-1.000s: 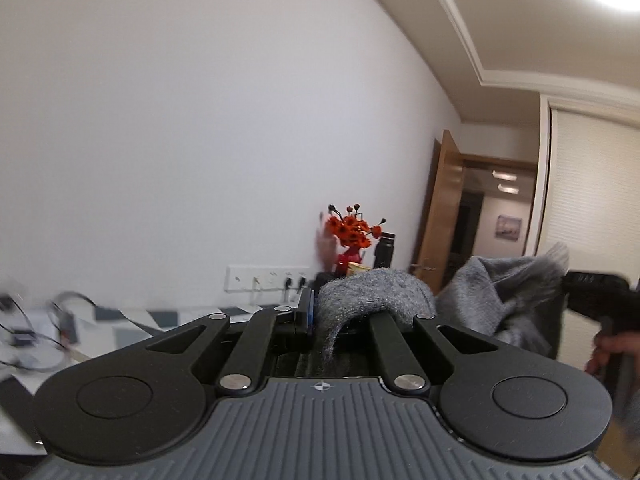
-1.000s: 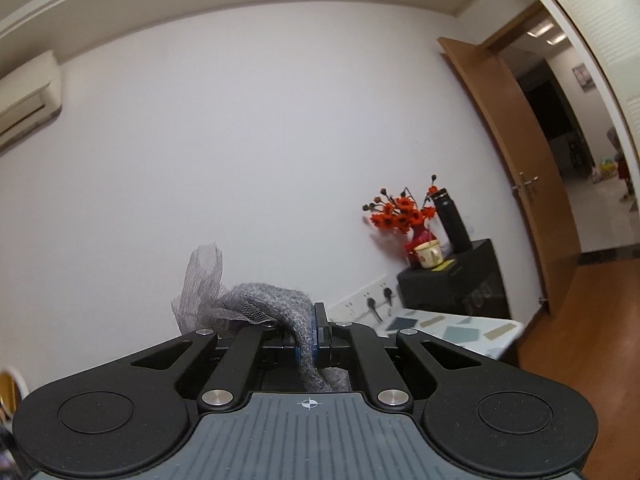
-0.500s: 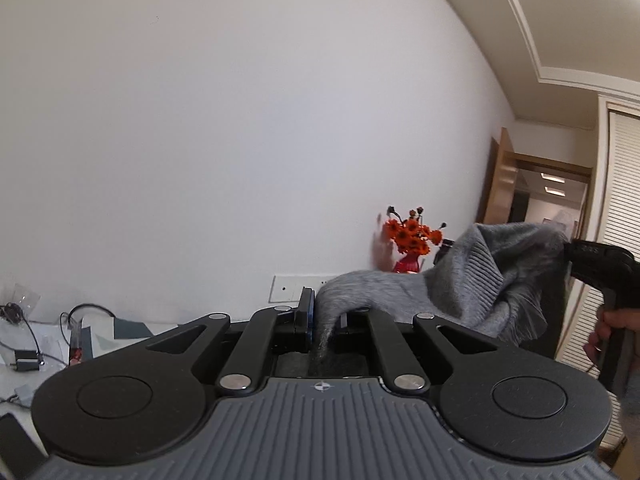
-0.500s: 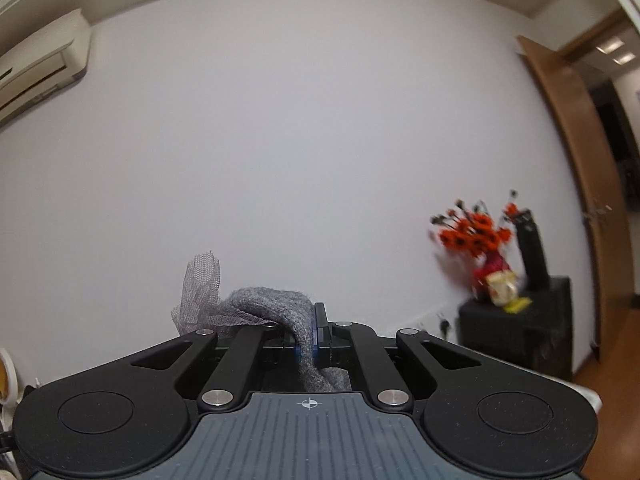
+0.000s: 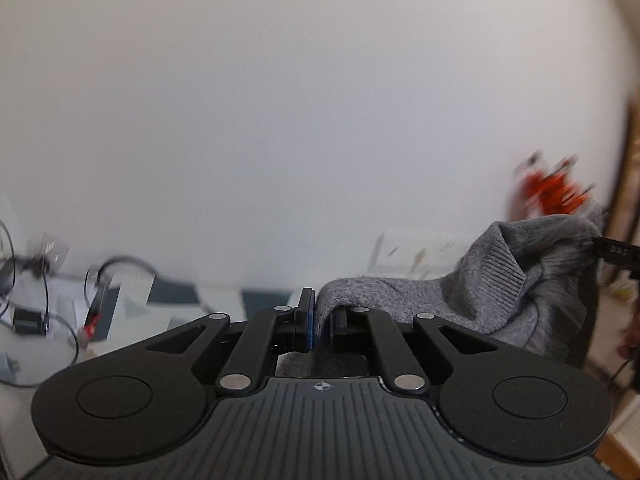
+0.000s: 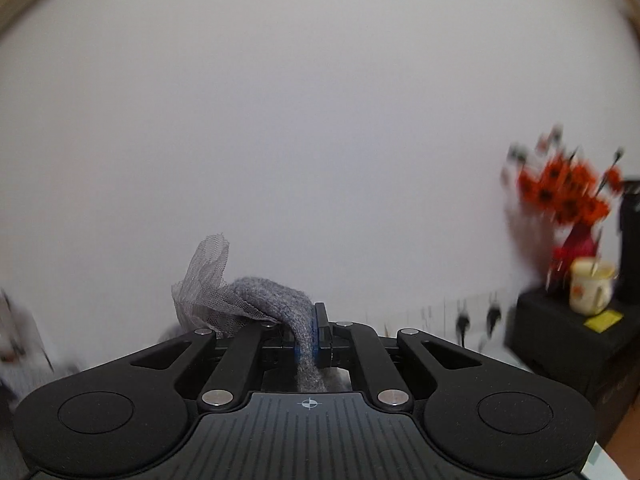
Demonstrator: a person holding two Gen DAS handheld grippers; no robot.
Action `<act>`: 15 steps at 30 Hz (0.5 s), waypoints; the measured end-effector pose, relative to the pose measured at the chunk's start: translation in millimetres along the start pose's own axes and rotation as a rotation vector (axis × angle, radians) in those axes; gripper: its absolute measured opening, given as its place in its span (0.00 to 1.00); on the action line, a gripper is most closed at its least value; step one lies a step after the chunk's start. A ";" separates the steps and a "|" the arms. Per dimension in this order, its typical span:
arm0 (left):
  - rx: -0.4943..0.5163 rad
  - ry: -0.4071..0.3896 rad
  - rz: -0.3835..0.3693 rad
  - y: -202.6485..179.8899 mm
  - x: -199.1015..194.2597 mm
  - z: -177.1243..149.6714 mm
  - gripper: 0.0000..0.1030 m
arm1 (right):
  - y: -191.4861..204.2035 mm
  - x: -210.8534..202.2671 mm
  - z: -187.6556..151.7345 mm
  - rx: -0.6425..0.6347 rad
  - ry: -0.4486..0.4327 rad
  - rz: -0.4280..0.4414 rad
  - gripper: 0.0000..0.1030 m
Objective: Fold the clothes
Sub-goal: 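Carry the held grey sweater with both grippers to the patterned table, then lower the sweater onto the table and open both grippers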
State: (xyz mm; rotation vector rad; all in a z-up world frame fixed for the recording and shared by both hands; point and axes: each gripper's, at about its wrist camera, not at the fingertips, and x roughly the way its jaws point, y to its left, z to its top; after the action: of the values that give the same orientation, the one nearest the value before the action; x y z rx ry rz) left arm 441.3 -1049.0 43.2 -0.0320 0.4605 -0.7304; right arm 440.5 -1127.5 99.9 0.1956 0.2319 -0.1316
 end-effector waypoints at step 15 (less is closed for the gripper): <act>-0.048 0.392 0.279 -24.8 125.2 -105.2 0.07 | -39.8 164.7 -163.6 -0.057 0.546 0.080 0.09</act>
State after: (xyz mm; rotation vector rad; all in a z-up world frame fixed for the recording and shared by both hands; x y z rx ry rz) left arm 463.2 -1135.3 -96.2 0.1308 0.8387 -0.4487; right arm 558.2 -1150.0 -102.8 0.1805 0.7701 0.0115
